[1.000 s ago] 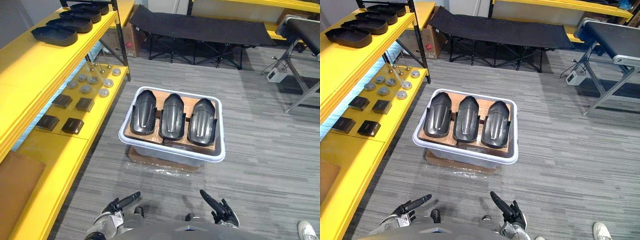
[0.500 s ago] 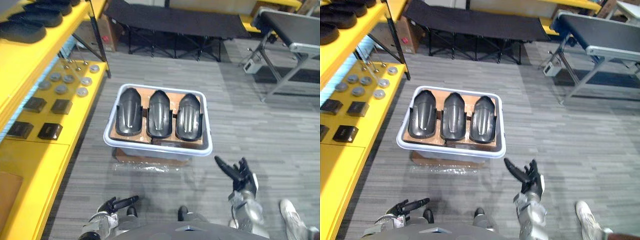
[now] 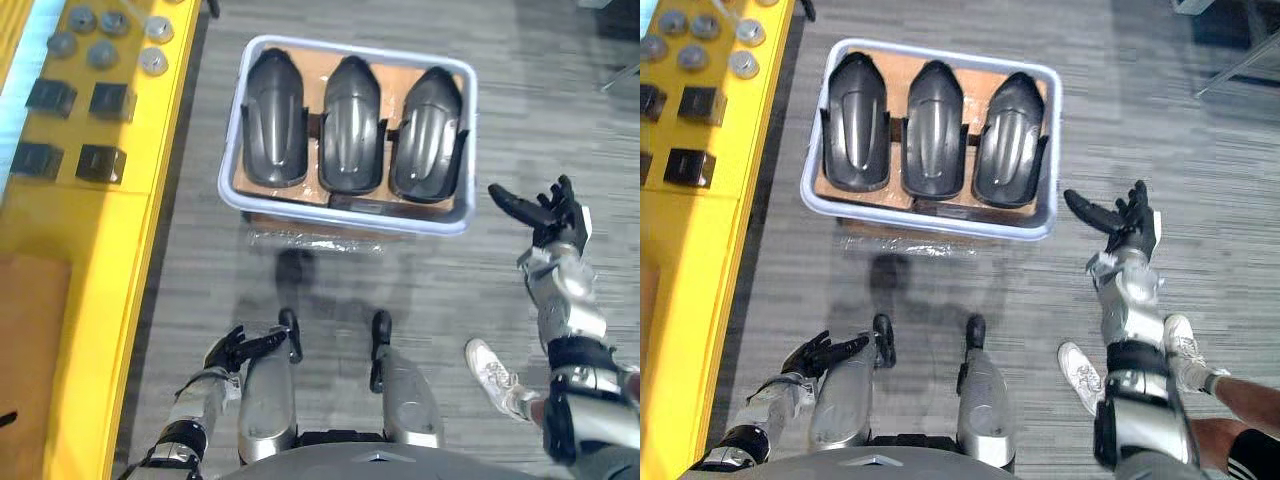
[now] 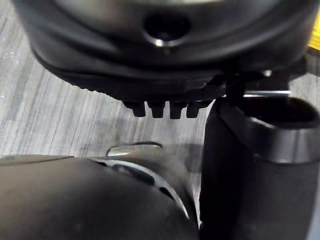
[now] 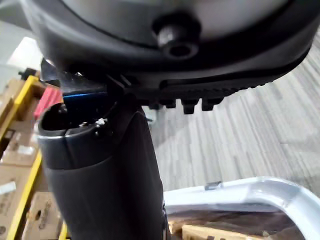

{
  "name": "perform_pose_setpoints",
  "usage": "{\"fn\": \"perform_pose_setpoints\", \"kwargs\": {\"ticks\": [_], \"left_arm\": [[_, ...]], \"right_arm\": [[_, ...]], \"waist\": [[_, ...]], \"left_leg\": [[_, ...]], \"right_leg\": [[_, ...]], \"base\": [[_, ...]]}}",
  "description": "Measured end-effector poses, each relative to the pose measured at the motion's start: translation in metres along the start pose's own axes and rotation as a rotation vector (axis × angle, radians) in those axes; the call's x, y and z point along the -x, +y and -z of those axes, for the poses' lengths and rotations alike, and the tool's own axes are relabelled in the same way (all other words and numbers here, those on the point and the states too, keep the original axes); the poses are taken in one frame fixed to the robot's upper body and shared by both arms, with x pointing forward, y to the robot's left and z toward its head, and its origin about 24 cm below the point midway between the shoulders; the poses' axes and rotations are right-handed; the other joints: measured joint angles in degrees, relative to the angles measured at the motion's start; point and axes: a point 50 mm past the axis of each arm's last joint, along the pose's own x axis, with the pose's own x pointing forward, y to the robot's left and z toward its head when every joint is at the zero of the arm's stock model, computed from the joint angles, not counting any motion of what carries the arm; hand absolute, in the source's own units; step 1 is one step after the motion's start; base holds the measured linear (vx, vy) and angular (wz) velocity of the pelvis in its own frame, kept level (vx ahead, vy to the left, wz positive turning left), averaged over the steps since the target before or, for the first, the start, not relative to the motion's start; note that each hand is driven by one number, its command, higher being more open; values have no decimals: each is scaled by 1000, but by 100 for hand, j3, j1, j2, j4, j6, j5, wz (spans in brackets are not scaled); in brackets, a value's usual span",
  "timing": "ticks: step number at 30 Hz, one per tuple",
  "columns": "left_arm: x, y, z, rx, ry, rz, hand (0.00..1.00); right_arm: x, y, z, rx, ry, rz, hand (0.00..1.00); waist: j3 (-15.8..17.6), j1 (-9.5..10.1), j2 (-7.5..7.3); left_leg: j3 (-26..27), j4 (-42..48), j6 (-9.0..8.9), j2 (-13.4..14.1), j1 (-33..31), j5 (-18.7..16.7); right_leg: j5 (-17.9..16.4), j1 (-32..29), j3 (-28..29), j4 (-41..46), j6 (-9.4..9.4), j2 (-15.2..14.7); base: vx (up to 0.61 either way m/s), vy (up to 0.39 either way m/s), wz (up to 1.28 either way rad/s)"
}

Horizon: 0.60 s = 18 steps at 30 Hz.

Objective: Walk over and take three plastic housings, then place them on the shelf

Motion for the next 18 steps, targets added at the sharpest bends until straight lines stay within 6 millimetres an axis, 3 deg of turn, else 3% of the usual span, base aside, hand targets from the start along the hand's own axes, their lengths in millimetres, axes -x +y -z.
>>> {"fn": "perform_pose_setpoints", "kwargs": {"ticks": [5,9,16,18], "left_arm": [[-5,-14,-15,-42,-28,41,100],[-8,-33,-20,-25,-33,97,100],[-8,-42,-19,-1,-28,141,100],[-8,-47,-18,11,-25,159,100]], "right_arm": [[-20,12,-35,48,-54,-30,100],[-31,2,-67,79,-109,8,100],[-38,1,-72,99,-21,36,100],[-41,-4,-85,132,-16,50,100]], "waist": [[80,85,152],[209,99,439],[234,162,556],[254,175,650]], "left_leg": [[-134,67,96,-99,-306,74],[-139,-31,188,-274,-447,220],[-118,-293,195,-395,-460,462],[-118,-394,189,-435,-452,545]], "right_leg": [[-42,-269,-141,222,4,-96],[-94,-513,-184,439,69,-309],[-114,-722,-211,608,94,-434],[-126,-805,-225,725,89,-480]], "base": [[-78,18,13],[-64,32,13],[-21,-12,5],[-38,-30,7]]}}
